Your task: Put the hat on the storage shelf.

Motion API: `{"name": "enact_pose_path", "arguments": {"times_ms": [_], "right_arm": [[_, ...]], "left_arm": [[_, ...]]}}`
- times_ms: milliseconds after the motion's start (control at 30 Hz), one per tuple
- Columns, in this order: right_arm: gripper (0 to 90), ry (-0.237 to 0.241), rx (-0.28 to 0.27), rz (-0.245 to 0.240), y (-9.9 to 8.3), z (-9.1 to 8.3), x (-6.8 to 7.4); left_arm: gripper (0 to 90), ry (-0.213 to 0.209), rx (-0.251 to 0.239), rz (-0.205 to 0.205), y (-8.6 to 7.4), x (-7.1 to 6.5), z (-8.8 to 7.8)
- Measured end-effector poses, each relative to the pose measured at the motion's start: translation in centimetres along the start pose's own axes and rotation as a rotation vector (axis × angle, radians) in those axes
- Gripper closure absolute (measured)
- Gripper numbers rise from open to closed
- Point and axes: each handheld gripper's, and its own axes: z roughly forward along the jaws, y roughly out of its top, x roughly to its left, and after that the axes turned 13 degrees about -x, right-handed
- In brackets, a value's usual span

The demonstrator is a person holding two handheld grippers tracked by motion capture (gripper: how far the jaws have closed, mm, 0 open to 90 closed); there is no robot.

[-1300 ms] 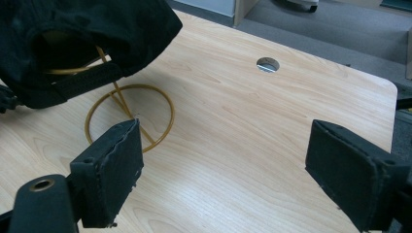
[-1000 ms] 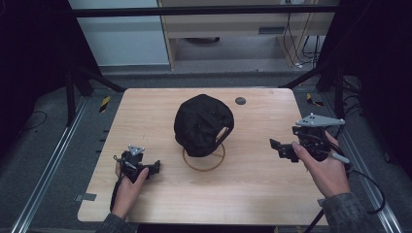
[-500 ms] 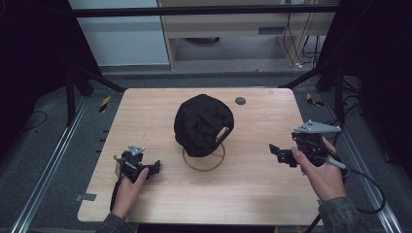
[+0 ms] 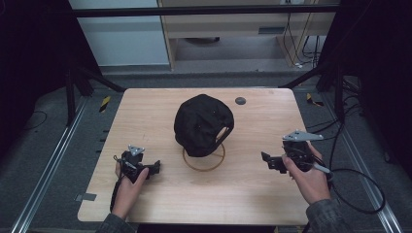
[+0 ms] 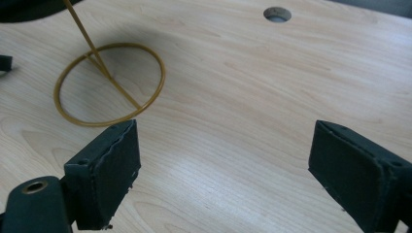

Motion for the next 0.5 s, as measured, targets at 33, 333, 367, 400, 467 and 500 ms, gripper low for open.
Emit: {"name": "enact_pose_path", "arguments": {"times_ms": [33,333,367,400,467,500], "right_arm": [[11.5,0.001,0.003,0.0,-0.2,0.2,0.0],[11.2,-0.009,0.029,0.019,-2.7,2.5,-0.1],[11.2,-0.009,0.032,0.023,-3.0,2.7,-0.1],[11.2,-0.014,0.034,0.021,-3.2,2.9,-0.2],[11.2,-0.018,0.038,0.026,-3.8,3.5,-0.3],[11.2,-0.018,0.038,0.026,-3.8,3.5,-0.3]], "left_arm": [[0.0,0.0,0.0,0.0,0.0,0.0,0.0],[0.0,0.0,0.0,0.0,0.0,0.0,0.0],[0.0,0.0,0.0,0.0,0.0,0.0,0.0],[0.0,0.0,0.0,0.0,0.0,0.0,0.0],[0.0,0.0,0.0,0.0,0.0,0.0,0.0],[0.0,0.0,0.0,0.0,0.0,0.0,0.0]]}}
